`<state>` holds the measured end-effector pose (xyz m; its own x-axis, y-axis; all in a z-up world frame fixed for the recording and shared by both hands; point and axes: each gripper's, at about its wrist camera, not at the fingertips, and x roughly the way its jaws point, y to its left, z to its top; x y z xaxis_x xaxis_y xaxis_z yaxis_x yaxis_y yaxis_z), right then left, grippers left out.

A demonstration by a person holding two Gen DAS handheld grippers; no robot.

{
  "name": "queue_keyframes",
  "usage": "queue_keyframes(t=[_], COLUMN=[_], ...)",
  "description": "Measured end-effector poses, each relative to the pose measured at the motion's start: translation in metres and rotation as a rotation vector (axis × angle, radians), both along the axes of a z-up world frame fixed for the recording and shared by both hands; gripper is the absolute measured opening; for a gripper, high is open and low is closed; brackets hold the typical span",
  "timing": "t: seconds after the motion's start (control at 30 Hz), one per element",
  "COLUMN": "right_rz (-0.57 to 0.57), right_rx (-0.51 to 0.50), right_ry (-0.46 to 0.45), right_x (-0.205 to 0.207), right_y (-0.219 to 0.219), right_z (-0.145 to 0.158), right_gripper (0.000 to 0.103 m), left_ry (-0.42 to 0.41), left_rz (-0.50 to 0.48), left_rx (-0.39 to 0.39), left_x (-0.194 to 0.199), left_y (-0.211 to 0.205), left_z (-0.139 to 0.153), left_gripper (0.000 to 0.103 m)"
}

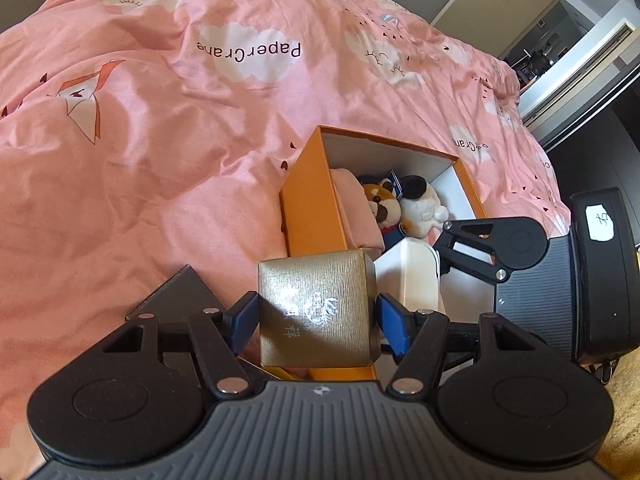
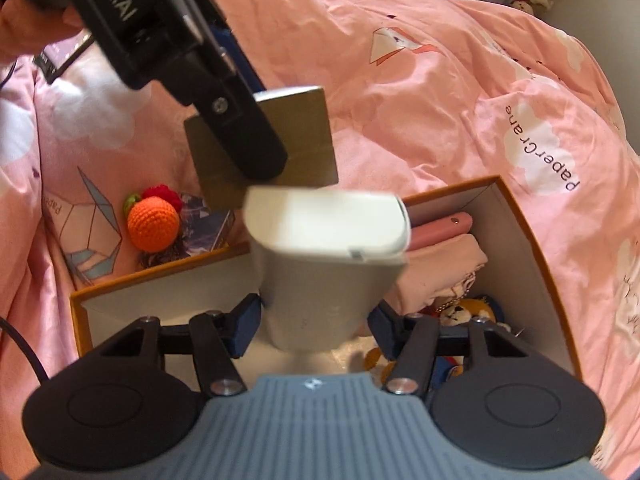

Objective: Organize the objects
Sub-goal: 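Carry the gold cube box and white box toward the shoebox, then lower the white box into the shoebox with the right tool while the left tool lowers the gold box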

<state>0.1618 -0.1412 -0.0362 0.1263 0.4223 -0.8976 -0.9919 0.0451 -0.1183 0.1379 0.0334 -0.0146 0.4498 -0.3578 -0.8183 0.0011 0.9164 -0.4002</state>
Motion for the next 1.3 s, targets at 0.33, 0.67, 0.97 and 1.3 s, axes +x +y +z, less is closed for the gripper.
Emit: queue_keyframes(t=[0.33,0.67,0.97,1.3], right_rz=[-0.134,-0.095,0.127,0.246], right_rx=[0.147,0.141,-0.250,-0.328], right_ry=[0.057,-0.007,-0.231,-0.220], right_x=[-0.002,-0.008,-0.014,-0.006], right_y=[-0.019,-0.033,-0.054,-0.040], right_z=[0.001,0.016,0.023,-0.016], right_gripper=[0.062,0.061,0.061,0.061], left_ry=[-0.005,-0.052,-0.093,-0.070], left_rz=[-0.028,-0.059,-0.121,-0.150], left_rx=[0.047,0.056,-0.016,-0.009], left_x=[0.006,0.007,0.021,0.044], left_y=[-0.013,-0.025,-0.056,-0.072], left_z=[0.004,0.017,0.028,0.007], left_gripper=[0.072,0.072,0.072,0.072])
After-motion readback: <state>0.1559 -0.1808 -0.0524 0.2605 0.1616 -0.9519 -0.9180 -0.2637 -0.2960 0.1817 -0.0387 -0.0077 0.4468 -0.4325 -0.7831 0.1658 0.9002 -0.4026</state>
